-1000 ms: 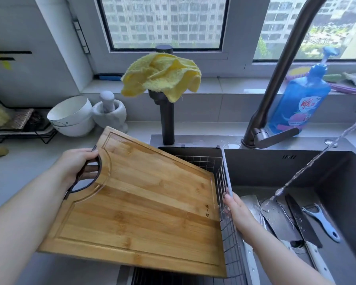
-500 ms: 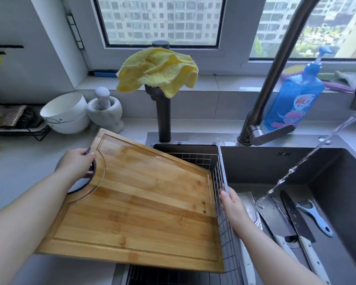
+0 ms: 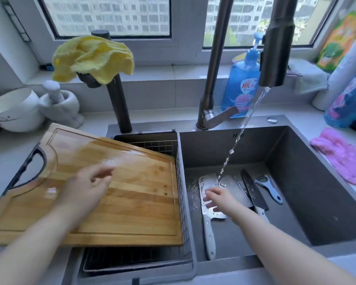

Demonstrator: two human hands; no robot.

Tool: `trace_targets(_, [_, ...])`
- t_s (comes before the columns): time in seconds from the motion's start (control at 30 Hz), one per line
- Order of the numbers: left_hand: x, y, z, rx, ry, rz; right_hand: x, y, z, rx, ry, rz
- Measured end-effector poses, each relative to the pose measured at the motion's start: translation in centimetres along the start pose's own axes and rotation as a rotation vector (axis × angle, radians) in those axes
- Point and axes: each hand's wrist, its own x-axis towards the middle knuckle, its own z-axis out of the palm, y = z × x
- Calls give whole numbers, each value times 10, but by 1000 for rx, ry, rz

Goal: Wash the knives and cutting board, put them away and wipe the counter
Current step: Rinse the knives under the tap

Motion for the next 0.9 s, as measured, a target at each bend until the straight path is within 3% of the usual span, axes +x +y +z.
trace_targets(0.13, [-15,41,79,0,-199,121,3,21,-48,-71,-15,122])
trace_targets(0.23, [-7,64,131,18,-209,123,7,29,-54,-276,-123,204])
trace_targets(0.37, [-12,76,177,247,-269,146,20,39,-29,-454,-207,180])
trace_targets(0.5, [-15,68,186,289,-223,140,34,42,-11,-676,-311,123])
trace_targets(0.67, [-11,66,188,342,-231,150,49,39,6,-922,-397,279])
trace_targets(0.8, [-6,56,201,332,-134,165,62,53,24,-950,-338,315])
trace_targets(0.9, [-4,51,206,257,-150,168,66,66,29,-925,-256,316])
